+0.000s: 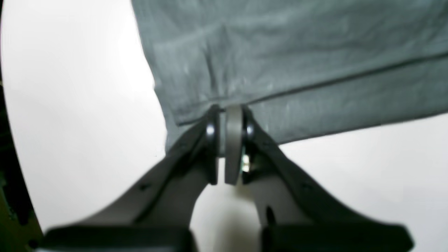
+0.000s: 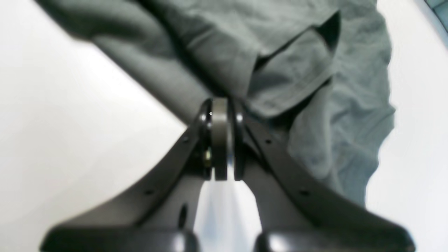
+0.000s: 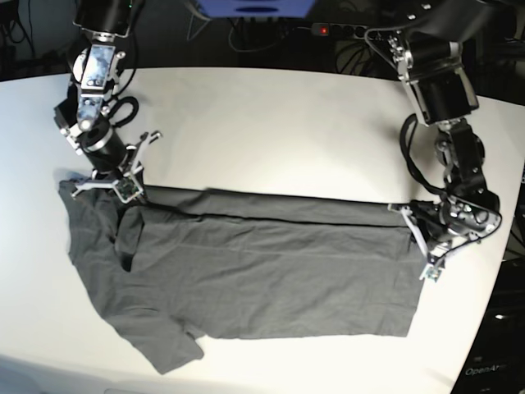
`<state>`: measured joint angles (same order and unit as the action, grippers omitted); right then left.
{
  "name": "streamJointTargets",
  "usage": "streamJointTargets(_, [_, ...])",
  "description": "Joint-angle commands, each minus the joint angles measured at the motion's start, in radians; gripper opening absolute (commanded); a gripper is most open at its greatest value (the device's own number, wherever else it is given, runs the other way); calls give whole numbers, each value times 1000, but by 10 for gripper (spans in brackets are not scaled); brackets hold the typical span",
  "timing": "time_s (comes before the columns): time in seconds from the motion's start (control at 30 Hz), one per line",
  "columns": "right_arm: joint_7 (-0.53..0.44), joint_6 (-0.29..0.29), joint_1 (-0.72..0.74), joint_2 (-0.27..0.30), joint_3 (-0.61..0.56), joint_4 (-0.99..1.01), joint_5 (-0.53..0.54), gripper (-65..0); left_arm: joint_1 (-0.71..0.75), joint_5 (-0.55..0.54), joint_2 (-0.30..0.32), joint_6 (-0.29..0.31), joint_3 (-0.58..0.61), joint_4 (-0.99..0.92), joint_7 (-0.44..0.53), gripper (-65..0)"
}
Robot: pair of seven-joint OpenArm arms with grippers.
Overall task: Fold the T-shirt properly
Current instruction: 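Lower the shirt edge and shift the right gripper along the shoulder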
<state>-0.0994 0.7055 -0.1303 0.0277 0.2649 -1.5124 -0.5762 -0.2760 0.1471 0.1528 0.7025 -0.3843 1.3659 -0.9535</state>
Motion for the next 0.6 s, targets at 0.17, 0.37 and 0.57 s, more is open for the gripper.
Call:
streamJointTargets(0.17, [-20, -7, 24, 7, -37, -10, 14, -635, -24, -4, 14, -4, 0, 23, 20, -617])
streamJointTargets(0.37, [-18, -7, 27, 5, -48, -9, 14, -635, -24, 3, 15, -4, 0, 27, 20, -617])
streamJointTargets(0.57, [-23, -7, 44, 5, -48, 34, 14, -637, -24, 3, 15, -4, 0, 27, 20, -617])
